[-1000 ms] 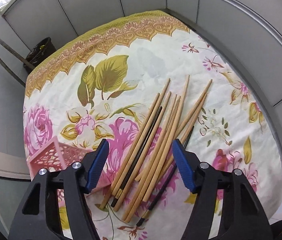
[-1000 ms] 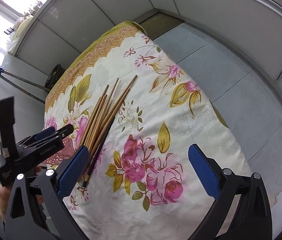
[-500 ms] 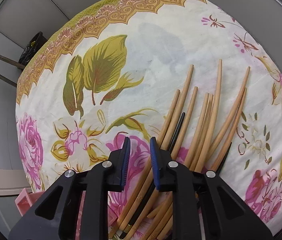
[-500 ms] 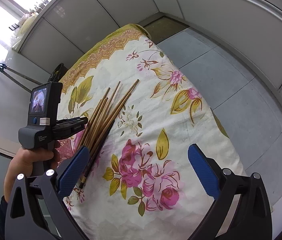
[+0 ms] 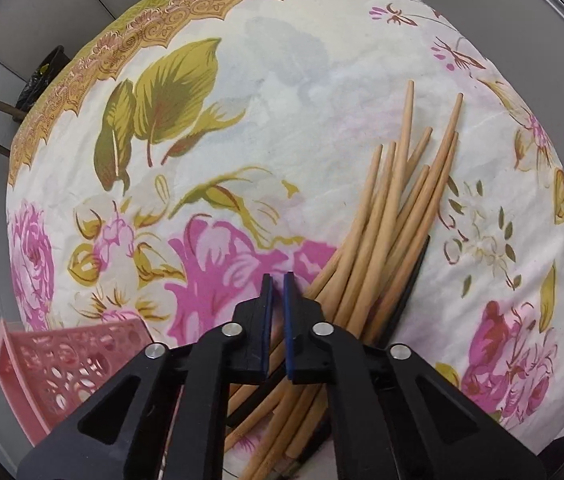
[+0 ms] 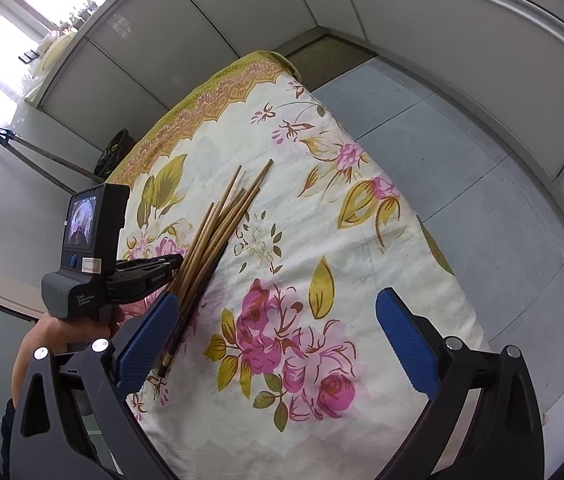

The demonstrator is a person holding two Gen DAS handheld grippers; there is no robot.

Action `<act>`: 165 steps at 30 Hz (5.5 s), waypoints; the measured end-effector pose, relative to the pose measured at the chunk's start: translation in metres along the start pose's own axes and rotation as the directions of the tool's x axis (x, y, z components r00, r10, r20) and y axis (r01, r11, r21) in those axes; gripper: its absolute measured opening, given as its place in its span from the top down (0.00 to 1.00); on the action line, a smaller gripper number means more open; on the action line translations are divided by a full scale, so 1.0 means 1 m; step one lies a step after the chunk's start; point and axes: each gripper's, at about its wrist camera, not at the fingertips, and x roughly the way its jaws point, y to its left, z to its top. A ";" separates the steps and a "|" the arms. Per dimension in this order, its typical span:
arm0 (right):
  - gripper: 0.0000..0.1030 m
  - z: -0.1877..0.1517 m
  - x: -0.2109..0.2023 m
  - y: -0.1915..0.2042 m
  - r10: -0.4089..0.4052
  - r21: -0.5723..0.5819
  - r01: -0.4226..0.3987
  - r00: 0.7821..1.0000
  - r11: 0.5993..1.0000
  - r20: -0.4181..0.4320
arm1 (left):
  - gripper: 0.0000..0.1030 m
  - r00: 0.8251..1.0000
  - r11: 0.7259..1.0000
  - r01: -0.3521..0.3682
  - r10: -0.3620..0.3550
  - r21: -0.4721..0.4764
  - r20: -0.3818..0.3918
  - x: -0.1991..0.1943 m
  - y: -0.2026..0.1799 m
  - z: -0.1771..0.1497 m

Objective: Organize utensils
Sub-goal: 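Close the left gripper on one chopstick while the right gripper approaches the pile, then lift the chopstick with the left gripper while the right gripper grasps another chopstick, then drop the left gripper's chopstick into the pink cup while the right gripper carries its chopstick over, then lower the chopstick into the pink cup and open the right gripper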

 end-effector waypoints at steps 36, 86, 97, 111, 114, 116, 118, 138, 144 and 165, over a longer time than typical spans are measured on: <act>0.26 -0.002 0.022 0.000 0.011 0.018 -0.010 0.998 1.000 -0.056 | 0.94 0.964 0.968 0.252 -0.250 -0.015 0.092 -0.031 0.005 -0.061; 0.93 0.084 0.113 0.102 -0.216 -0.527 0.172 0.976 0.832 -0.023 | 0.94 0.685 0.856 0.473 -0.208 -0.209 0.698 -0.187 0.132 -0.121; 0.93 0.057 -0.011 0.111 0.181 -0.261 -0.127 0.964 0.957 0.194 | 0.94 0.531 0.816 0.507 -0.044 -0.276 0.846 -0.189 0.181 -0.118; 0.93 0.032 -0.033 0.117 0.261 -0.325 -0.140 0.893 0.935 0.367 | 0.94 0.546 0.888 0.314 0.120 -0.336 0.829 -0.140 0.167 -0.109; 0.93 0.031 -0.029 0.117 0.270 -0.325 -0.153 0.895 0.933 0.356 | 0.92 0.584 0.902 0.275 0.118 -0.333 0.803 -0.132 0.165 -0.110; 0.93 0.029 -0.027 0.118 0.270 -0.326 -0.152 0.893 0.933 0.359 | 0.83 0.594 0.895 0.293 0.106 -0.337 0.798 -0.132 0.168 -0.115; 0.93 0.029 -0.025 0.119 0.278 -0.326 -0.162 0.894 0.931 0.352 | 0.78 0.590 0.878 0.327 0.100 -0.351 0.801 -0.138 0.173 -0.122; 0.93 0.027 0.009 0.210 0.413 -0.337 -0.306 0.854 0.890 0.317 | 0.38 0.830 0.659 0.347 0.114 -0.667 0.545 -0.156 0.208 -0.194; 0.93 0.034 0.025 0.267 0.473 -0.402 -0.331 0.816 0.854 0.332 | 0.37 0.840 0.666 0.328 0.119 -0.670 0.530 -0.157 0.217 -0.199; 0.67 0.004 0.065 0.271 0.374 -0.556 -0.186 0.894 0.810 0.247 | 0.37 0.835 0.687 0.336 0.099 -0.644 0.541 -0.160 0.220 -0.197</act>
